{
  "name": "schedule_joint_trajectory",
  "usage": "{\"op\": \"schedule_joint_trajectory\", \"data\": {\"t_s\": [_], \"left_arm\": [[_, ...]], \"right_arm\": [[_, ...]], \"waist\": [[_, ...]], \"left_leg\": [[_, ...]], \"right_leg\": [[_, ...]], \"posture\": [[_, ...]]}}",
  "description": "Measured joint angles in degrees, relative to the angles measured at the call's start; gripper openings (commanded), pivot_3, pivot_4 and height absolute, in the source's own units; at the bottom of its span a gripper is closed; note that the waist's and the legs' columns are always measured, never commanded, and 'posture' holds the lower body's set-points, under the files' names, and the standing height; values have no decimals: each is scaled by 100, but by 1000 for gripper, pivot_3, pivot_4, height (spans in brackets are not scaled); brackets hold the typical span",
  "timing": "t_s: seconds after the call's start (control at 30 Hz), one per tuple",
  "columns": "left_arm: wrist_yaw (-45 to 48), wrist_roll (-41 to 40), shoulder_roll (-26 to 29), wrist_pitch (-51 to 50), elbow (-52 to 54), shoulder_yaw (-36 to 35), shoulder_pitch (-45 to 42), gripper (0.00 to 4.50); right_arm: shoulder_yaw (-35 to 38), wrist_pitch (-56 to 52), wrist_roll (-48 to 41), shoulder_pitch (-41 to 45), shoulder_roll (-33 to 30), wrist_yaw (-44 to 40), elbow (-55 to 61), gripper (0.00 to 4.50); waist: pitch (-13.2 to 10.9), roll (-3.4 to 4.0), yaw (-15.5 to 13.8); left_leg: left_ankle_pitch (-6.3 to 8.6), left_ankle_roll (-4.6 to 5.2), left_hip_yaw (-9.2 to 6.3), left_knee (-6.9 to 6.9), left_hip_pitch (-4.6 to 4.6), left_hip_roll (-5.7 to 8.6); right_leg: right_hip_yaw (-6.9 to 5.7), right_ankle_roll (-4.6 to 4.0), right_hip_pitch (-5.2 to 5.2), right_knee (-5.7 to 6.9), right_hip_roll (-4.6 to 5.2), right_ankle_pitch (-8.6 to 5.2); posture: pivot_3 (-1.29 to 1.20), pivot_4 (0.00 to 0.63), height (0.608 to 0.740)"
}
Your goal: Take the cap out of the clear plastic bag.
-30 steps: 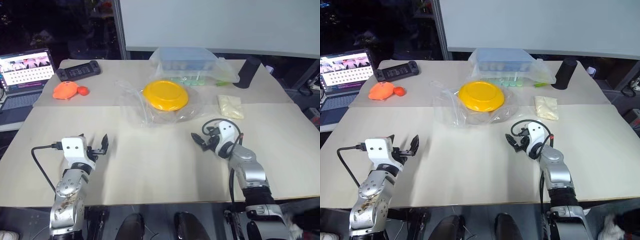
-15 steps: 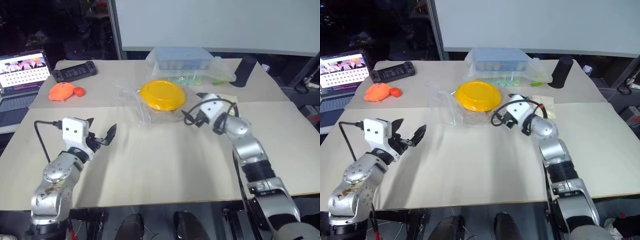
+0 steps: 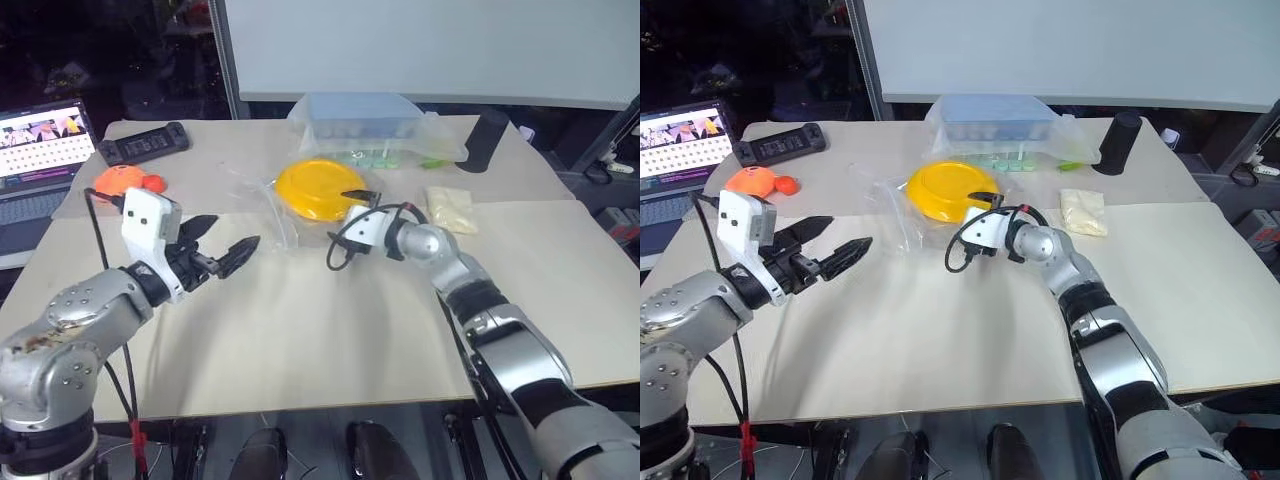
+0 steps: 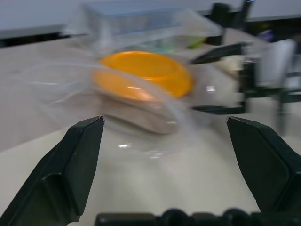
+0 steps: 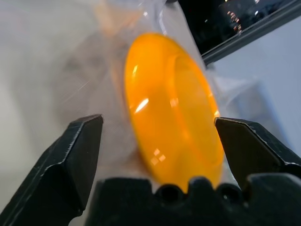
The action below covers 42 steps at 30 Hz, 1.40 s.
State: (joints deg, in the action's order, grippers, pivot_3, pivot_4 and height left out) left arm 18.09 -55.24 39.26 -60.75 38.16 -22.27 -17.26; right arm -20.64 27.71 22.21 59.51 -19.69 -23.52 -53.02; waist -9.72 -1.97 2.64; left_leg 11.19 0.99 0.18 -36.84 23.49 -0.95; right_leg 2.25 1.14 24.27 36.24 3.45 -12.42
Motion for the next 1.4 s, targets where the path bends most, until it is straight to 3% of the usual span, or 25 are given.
{"op": "schedule_joint_trajectory", "data": {"t_s": [0.13,0.33,0.73,1.1,1.13,1.4], "left_arm": [[-101,-945,612,-456,161,-133,-179,4473],[-621,-1686,964,-588,140,-107,-509,4473],[-1006,-2537,1533,-550,49,126,-656,4473],[-1194,-2903,1822,-317,-43,402,-831,4473],[-1197,-2936,1883,-309,-43,434,-840,4500],[-1205,-2949,1981,-274,-142,548,-894,4500]], "right_arm": [[-143,270,276,275,116,360,-598,4500],[-539,323,962,553,278,1289,-1324,4500],[-809,248,1608,633,530,3548,-1870,4500],[-907,-127,1862,610,894,4789,-2171,4500],[-904,-148,1860,610,946,4838,-2184,3990],[-904,-186,1858,609,1026,4891,-2258,1392]], "waist": [[-1,-3,2],[-1,-3,-1],[-1,-3,-2],[-1,-3,7],[-1,-3,9],[-1,-3,6]], "left_leg": [[1,-4,-1,1,-6,1],[0,-7,-1,0,-10,3],[0,-8,-1,1,-9,6],[0,-8,-1,1,-9,6],[0,-8,-1,1,-10,6],[0,-8,-1,1,-9,6]], "right_leg": [[3,-1,-2,4,0,0],[4,-2,-2,6,-1,0],[8,-2,-2,5,0,0],[8,-2,-2,4,-2,0],[9,-2,-2,4,-2,0],[7,-2,-2,2,-2,0]], "posture": [[0,150,740],[0,150,740],[0,150,740],[0,150,740],[0,150,740],[0,150,740]]}}
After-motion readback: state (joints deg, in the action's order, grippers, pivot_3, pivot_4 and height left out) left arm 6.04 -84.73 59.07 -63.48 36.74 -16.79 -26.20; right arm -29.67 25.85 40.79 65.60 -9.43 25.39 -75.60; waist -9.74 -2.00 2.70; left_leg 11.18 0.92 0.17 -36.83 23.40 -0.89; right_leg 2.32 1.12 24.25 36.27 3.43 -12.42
